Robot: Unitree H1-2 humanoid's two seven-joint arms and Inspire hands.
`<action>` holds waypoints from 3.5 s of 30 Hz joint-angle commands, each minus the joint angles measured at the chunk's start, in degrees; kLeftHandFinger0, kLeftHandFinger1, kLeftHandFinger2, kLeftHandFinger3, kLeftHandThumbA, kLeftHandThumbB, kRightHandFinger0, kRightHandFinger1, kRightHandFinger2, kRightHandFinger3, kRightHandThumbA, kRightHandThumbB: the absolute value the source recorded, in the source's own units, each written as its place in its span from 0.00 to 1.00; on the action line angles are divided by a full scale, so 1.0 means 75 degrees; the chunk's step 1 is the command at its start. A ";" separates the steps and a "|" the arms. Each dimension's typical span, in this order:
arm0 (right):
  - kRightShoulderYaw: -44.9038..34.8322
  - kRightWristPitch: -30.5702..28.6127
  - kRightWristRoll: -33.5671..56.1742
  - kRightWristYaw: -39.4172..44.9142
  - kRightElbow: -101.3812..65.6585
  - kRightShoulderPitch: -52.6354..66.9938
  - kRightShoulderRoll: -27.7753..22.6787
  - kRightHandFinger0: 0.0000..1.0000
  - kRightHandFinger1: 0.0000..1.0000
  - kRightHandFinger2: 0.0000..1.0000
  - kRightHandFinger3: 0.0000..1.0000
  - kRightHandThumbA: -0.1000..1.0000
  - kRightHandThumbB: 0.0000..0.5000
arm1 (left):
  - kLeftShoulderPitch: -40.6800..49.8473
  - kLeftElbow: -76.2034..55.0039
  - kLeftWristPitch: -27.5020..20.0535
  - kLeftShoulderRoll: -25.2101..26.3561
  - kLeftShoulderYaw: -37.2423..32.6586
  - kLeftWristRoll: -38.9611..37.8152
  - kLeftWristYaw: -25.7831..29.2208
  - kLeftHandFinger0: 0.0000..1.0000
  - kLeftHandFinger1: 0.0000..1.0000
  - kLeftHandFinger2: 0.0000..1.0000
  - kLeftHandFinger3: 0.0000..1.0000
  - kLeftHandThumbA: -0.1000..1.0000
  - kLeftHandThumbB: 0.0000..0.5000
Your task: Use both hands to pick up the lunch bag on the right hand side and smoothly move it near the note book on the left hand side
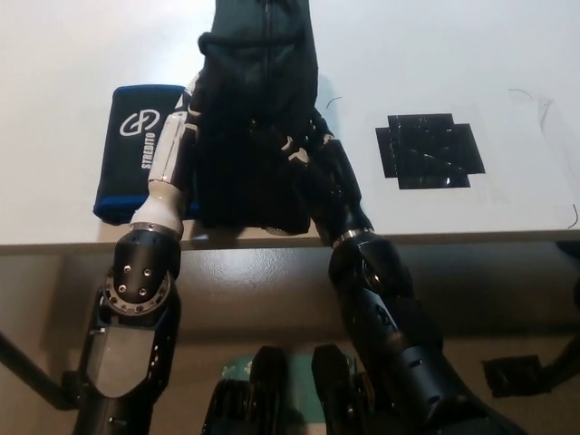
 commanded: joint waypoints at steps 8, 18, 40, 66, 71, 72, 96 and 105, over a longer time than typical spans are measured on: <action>0.0564 -0.0720 -0.1704 -0.1147 -0.0050 -0.0517 -0.0089 1.00 1.00 1.00 1.00 1.00 0.60 | -0.0551 0.0337 0.0156 0.0416 -0.0103 0.0234 0.0020 1.00 1.00 1.00 1.00 1.00 0.75; 0.1220 -0.0720 -0.3464 -0.2783 -0.1089 -0.0147 -0.0968 1.00 1.00 1.00 1.00 1.00 0.72 | -0.0537 -0.0051 0.0518 0.1528 -0.1081 0.2351 0.0268 1.00 1.00 1.00 1.00 1.00 0.87; 0.0733 0.0263 -0.1939 -0.1332 -0.5526 0.1603 -0.1256 1.00 1.00 1.00 1.00 1.00 0.72 | 0.0284 -0.2283 0.0499 0.2172 -0.0453 0.1828 -0.0065 1.00 1.00 1.00 1.00 1.00 0.97; -0.0284 -0.0309 -0.1854 -0.1232 -0.7517 0.5040 -0.2755 1.00 1.00 1.00 1.00 1.00 0.83 | 0.4381 -0.3373 -0.2270 0.2338 0.1386 -0.0257 -0.0105 1.00 1.00 1.00 1.00 1.00 0.63; -0.0274 -0.0593 -0.1813 -0.1133 -0.6805 0.5376 -0.2736 1.00 1.00 1.00 1.00 1.00 0.63 | 0.4725 -0.2727 -0.2589 0.2363 0.1483 -0.0421 -0.0149 1.00 1.00 1.00 1.00 1.00 0.70; -0.0277 -0.0623 -0.1828 -0.1141 -0.6722 0.5409 -0.2730 1.00 1.00 1.00 1.00 1.00 0.60 | 0.4764 -0.2659 -0.2630 0.2383 0.1479 -0.0471 -0.0196 1.00 1.00 1.00 1.00 1.00 0.67; -0.0511 -0.0720 -0.1824 -0.0595 -0.5546 0.6138 -0.2646 1.00 1.00 1.00 1.00 1.00 0.49 | 0.5401 -0.0521 -0.2985 0.2343 0.1758 -0.0918 -0.0485 1.00 1.00 1.00 1.00 1.00 0.67; -0.0639 -0.0720 -0.1911 -0.0573 -0.5412 0.6073 -0.2635 1.00 1.00 1.00 1.00 1.00 0.49 | 0.5321 -0.0531 -0.2985 0.2329 0.1798 -0.0977 -0.0550 1.00 1.00 1.00 1.00 1.00 0.64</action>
